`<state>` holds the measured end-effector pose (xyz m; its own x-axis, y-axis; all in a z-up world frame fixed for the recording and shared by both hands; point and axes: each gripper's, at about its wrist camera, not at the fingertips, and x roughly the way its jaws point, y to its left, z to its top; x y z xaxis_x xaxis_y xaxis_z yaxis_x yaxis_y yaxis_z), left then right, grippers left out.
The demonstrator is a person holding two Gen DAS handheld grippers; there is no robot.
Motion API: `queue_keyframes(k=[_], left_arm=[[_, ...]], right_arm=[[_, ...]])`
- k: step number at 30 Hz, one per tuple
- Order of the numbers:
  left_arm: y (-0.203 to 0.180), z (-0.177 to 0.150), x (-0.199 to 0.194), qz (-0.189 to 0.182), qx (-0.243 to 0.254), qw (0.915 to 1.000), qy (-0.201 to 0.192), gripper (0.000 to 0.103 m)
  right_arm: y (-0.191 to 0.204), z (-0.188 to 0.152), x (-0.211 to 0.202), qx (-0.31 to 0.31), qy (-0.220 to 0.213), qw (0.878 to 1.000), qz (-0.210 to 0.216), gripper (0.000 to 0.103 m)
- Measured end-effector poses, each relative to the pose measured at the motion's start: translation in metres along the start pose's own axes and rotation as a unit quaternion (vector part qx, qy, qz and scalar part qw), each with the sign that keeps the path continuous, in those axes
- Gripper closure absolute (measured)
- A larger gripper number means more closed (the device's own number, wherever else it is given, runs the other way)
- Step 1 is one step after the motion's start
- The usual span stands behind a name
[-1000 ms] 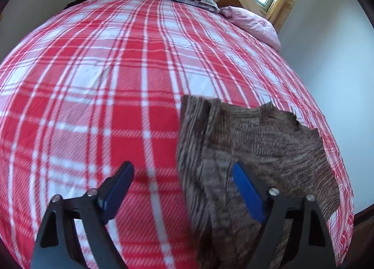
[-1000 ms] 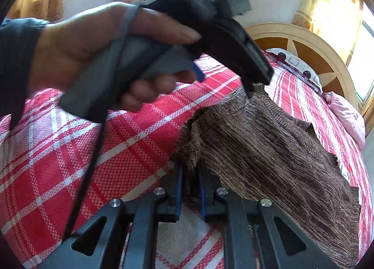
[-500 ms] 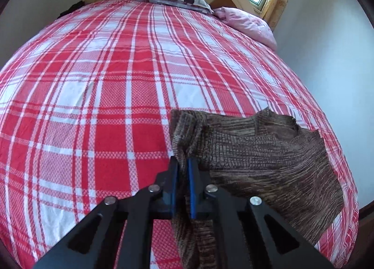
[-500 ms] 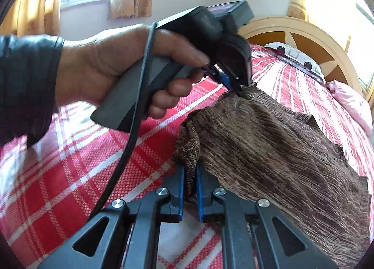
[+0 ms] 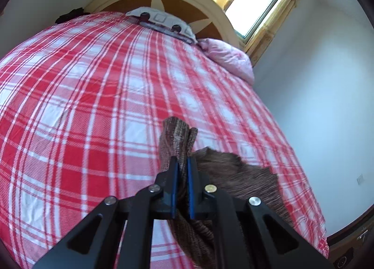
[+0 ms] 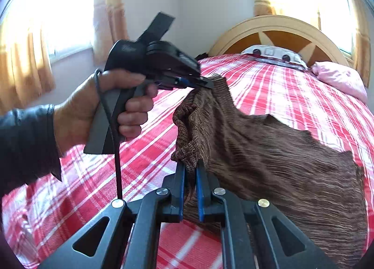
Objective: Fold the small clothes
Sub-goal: 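Lift the side edge with both grippers and fold it over the rest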
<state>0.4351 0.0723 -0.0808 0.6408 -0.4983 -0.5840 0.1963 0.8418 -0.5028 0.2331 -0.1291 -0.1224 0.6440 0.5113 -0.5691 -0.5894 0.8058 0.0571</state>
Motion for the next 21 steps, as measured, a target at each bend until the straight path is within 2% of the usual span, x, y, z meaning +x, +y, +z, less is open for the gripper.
queue_keyframes(k=[8, 21], left_arm=[[-0.067, 0.005, 0.009, -0.027, 0.031, 0.9991, -0.008, 0.095], [-0.158, -0.018, 0.071, -0.050, 0.077, 0.9951, 0.036, 0.095]], right_arm=[[-0.053, -0.008, -0.053, 0.063, -0.040, 0.997, -0.002, 0.095], [-0.127, -0.054, -0.109, 0.145, -0.050, 0.988, -0.024, 0.098]])
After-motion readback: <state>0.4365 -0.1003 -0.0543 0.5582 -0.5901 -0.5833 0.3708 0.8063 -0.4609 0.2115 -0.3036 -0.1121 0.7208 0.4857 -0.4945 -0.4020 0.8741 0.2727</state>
